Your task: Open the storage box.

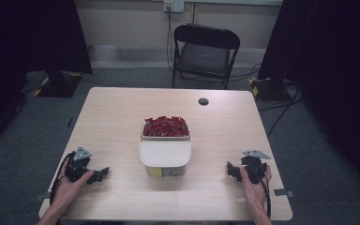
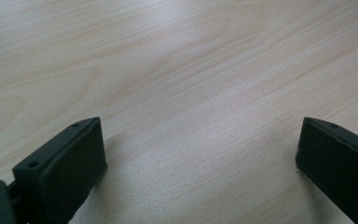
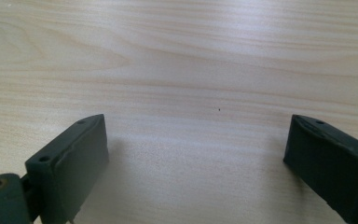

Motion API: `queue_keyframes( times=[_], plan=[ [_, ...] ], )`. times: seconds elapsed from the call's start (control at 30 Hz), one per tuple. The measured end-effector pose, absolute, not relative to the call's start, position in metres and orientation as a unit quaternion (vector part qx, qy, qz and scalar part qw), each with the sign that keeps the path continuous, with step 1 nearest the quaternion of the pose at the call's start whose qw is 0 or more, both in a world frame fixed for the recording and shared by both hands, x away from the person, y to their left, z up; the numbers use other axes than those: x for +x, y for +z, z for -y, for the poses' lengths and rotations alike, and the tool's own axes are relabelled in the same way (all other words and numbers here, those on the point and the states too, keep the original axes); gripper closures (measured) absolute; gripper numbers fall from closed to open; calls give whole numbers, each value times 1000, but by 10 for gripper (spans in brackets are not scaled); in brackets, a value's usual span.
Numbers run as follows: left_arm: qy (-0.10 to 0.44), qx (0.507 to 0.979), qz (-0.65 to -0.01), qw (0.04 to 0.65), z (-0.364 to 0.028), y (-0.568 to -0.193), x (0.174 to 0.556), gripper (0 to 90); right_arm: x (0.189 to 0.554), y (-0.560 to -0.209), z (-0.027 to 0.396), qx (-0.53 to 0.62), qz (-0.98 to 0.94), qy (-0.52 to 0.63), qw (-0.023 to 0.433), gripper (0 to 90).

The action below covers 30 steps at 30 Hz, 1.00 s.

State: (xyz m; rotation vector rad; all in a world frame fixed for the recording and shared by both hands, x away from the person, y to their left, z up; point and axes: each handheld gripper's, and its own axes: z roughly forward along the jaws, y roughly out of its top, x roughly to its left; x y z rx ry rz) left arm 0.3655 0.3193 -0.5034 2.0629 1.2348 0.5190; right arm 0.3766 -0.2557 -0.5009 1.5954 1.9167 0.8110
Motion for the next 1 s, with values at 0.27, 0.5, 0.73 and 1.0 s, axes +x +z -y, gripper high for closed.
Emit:
queue_keyframes(
  times=[0.27, 0.5, 0.73, 1.0],
  plan=[
    [200, 790, -473, 334, -319, -503, 365, 8, 376, -501, 255, 589, -705, 299, 258, 53],
    [200, 790, -473, 334, -319, -503, 366, 8, 373, -499, 254, 584, -707, 305, 257, 145],
    [200, 790, -473, 334, -319, -503, 366, 8, 370, -491, 244, 560, -720, 345, 223, 142],
    [200, 790, -473, 334, -319, -503, 366, 8, 362, -479, 233, 529, -731, 377, 209, 142]
  ],
)
